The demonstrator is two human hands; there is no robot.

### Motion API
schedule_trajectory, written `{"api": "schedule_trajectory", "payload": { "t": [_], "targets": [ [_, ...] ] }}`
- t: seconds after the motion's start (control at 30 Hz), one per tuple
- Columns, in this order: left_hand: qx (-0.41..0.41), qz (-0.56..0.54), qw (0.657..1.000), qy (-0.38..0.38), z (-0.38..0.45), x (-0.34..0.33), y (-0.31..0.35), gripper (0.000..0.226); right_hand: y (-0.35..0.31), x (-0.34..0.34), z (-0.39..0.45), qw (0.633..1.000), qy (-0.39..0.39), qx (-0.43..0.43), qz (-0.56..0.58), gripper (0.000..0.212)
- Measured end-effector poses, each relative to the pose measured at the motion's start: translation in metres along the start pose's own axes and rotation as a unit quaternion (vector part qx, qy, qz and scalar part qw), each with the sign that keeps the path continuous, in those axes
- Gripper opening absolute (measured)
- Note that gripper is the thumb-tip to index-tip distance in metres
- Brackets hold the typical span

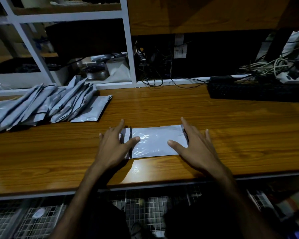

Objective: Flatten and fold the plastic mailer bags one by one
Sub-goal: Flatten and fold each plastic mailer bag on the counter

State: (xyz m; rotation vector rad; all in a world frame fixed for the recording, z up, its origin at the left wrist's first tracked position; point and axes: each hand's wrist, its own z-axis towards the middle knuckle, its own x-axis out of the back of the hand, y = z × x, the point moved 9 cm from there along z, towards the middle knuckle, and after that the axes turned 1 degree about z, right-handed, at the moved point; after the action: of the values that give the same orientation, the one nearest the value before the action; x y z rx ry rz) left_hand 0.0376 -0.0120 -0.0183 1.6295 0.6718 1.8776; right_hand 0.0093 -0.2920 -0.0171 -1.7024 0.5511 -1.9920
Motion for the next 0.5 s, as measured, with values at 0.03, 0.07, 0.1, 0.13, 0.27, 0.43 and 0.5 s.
{"api": "schedule_trajectory", "payload": {
  "t": [0.03,0.07,0.1,0.13,0.27,0.43,0.5],
  "targets": [
    [0.008,-0.029,1.000,-0.001,-0.002,-0.001,0.001,0.091,0.000,0.000,-0.001,1.000,0.003,-0.002,0.013,0.093],
    [0.013,-0.058,0.998,0.000,-0.005,-0.001,0.003,0.091,-0.002,0.001,-0.002,1.000,0.007,-0.005,0.028,0.094],
    [0.015,-0.090,0.996,0.006,-0.007,0.000,0.006,0.089,-0.002,0.003,-0.003,0.999,0.014,-0.006,0.044,0.094],
    [0.015,-0.124,0.992,0.018,-0.009,0.001,0.008,0.087,-0.003,0.005,-0.003,0.998,0.023,-0.005,0.062,0.094],
    [0.013,-0.192,0.979,0.074,-0.016,0.009,0.016,0.082,-0.004,0.013,-0.011,0.981,0.052,-0.006,0.187,0.089],
    [0.009,-0.218,0.970,0.110,-0.027,0.013,0.013,0.077,-0.016,0.017,-0.025,0.971,0.056,0.005,0.234,0.067],
    [0.003,-0.238,0.965,0.109,-0.032,0.013,0.013,0.073,-0.022,0.022,-0.034,0.960,0.064,0.008,0.273,0.059]
  ]
}}
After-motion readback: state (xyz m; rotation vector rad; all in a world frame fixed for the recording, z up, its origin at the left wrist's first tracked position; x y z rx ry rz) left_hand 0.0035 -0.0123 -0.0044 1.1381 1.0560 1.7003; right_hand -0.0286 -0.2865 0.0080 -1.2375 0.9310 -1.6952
